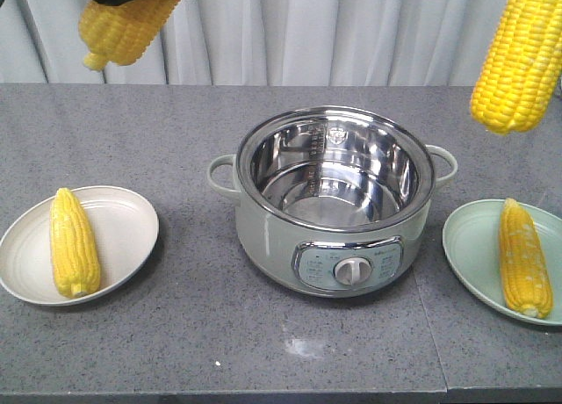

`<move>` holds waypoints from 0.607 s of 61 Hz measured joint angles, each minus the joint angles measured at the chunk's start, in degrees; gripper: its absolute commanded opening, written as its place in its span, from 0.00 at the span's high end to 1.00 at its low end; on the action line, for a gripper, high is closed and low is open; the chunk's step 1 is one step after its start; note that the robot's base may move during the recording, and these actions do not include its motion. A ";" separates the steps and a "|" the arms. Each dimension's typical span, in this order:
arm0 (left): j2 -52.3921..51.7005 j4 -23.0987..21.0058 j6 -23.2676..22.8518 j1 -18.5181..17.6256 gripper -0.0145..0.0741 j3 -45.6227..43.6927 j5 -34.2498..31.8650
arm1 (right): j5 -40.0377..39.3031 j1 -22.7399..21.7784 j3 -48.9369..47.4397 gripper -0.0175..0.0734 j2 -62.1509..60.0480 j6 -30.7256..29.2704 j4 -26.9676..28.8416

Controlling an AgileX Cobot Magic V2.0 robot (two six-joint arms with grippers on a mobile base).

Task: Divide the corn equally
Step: 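Lift both held cobs out of the pot toward the plates, then drive the base away from the pot, turning toward the other counter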

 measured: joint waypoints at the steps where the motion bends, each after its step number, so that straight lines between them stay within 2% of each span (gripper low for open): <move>1: 0.00 0.00 0.00 0.00 0.85 0.00 0.04 | 0.01 0.00 0.00 0.81 0.00 -0.05 0.00; 37: 0.05 0.11 -0.04 0.00 0.85 0.00 0.11 | 0.20 0.00 0.00 0.81 0.00 -0.05 0.06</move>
